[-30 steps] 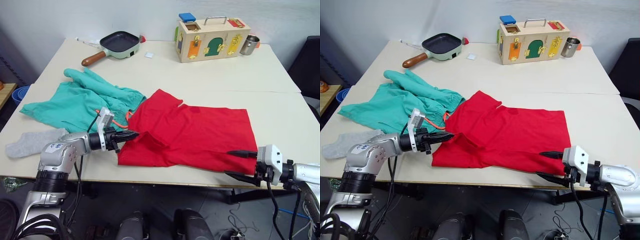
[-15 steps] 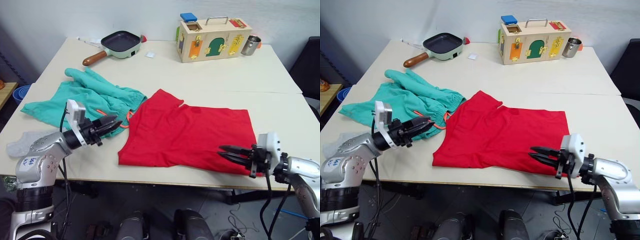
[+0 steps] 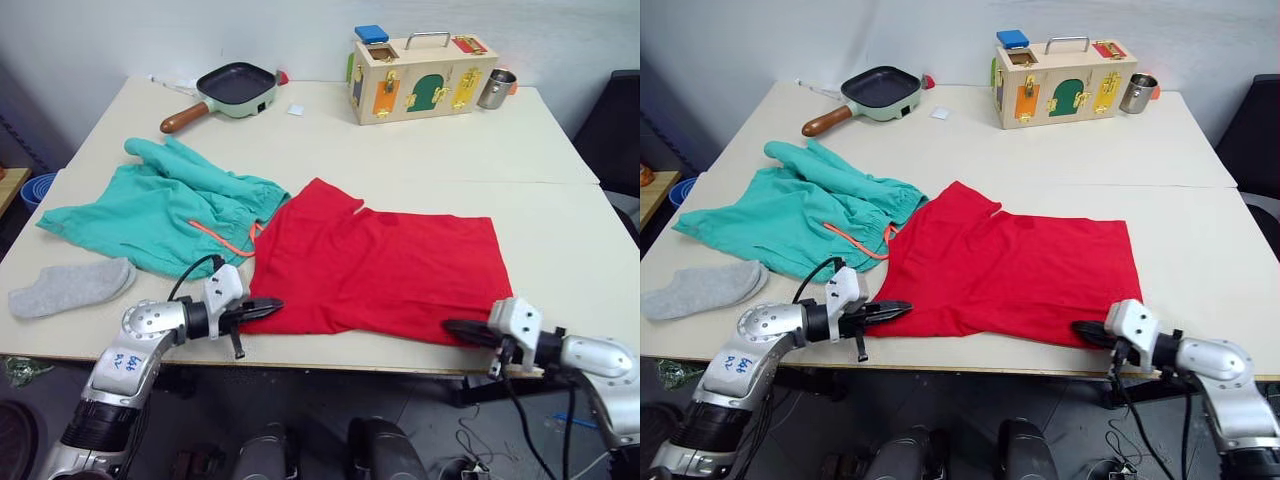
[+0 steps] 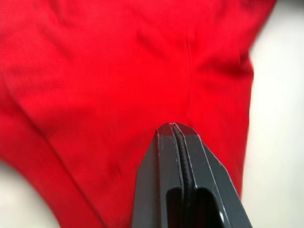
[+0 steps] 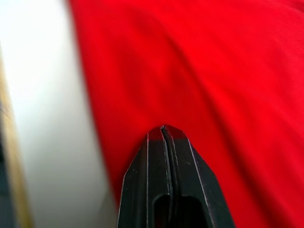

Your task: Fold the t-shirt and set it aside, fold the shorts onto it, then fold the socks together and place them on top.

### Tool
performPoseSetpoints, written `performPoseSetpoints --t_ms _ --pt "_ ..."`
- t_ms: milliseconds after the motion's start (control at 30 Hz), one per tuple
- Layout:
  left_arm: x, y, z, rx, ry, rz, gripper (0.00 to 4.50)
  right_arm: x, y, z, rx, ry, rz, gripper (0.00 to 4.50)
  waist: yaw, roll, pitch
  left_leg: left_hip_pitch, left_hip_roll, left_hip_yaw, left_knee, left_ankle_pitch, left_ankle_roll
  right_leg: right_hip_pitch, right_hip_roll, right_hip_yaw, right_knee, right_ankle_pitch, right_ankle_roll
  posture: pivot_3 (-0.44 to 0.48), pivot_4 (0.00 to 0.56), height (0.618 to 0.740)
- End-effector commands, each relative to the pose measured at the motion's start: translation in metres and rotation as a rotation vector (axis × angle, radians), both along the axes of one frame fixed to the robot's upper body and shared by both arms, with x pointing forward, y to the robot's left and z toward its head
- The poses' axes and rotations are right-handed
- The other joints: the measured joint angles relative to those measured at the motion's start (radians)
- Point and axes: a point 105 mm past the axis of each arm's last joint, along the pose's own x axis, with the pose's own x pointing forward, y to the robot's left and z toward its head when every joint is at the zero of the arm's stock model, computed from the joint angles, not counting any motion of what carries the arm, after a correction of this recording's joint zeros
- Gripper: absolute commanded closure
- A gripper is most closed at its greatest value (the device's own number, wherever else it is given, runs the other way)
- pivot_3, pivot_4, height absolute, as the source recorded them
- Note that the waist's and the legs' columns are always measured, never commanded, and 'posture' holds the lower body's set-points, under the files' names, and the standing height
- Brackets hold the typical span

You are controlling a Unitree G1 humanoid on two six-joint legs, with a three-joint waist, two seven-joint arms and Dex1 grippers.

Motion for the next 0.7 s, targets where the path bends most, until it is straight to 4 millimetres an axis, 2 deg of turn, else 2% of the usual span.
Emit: performPoseSetpoints --t_ms 33,233,300,367,433,533,700 --pt "-0.006 0.010 -0.008 0.043 -0.009 -0.010 4.47 0.008 -0.036 -0.003 -0.060 -0.018 -0.105 4.50 0.000 0.000 0.000 0.000 0.000 0.000 0.000 0.000 0.000 0.000 0.000 0.000 0.000 0.000 0.000 0.000 0.150 0.740" --pt "-0.009 0.009 -0.001 -0.002 -0.057 -0.035 4.47 0.031 -0.070 -0.003 -0.036 -0.069 -0.287 4.50 0.001 0.000 0.000 0.002 0.000 0.000 0.000 0.000 0.000 0.002 -0.001 0.000 0.000 0.000 0.000 0.000 0.150 0.740" --pt "-0.014 0.007 0.016 -0.054 -0.115 -0.073 4.47 0.035 -0.072 0.019 0.079 -0.106 -0.273 4.50 0.001 0.000 0.000 0.002 0.000 0.000 0.000 0.000 0.000 0.002 -0.001 0.000 0.000 0.000 0.000 0.000 0.150 0.740" --pt "-0.021 0.007 0.026 -0.057 -0.135 -0.116 4.47 0.030 -0.067 0.035 0.151 -0.108 -0.199 4.50 0.001 0.000 0.000 0.001 0.000 0.000 0.000 0.000 0.000 0.001 -0.001 0.000 0.000 0.000 0.000 0.000 0.150 0.740" --pt "-0.026 0.009 0.030 -0.006 -0.149 -0.150 4.08 0.021 -0.062 0.049 0.184 -0.084 -0.126 4.50 0.001 0.001 0.000 0.001 0.000 -0.001 -0.001 0.000 0.000 0.000 -0.001 0.000 0.000 0.000 -0.001 0.000 0.150 0.740" --pt "-0.031 0.011 0.037 0.040 -0.180 -0.173 3.28 0.005 -0.053 0.059 0.136 -0.055 -0.017 3.92 0.002 0.007 -0.001 0.001 0.000 -0.001 -0.002 0.000 0.000 0.001 -0.001 0.000 -0.001 0.000 -0.001 0.000 0.150 0.740" --pt "-0.038 0.027 0.028 0.176 -0.209 -0.178 1.71 -0.029 -0.040 0.048 -0.049 0.027 0.175 2.18 0.003 0.007 0.000 0.002 0.000 -0.001 -0.004 -0.001 0.001 0.001 -0.001 -0.001 -0.002 0.000 -0.001 0.000 0.150 0.740"
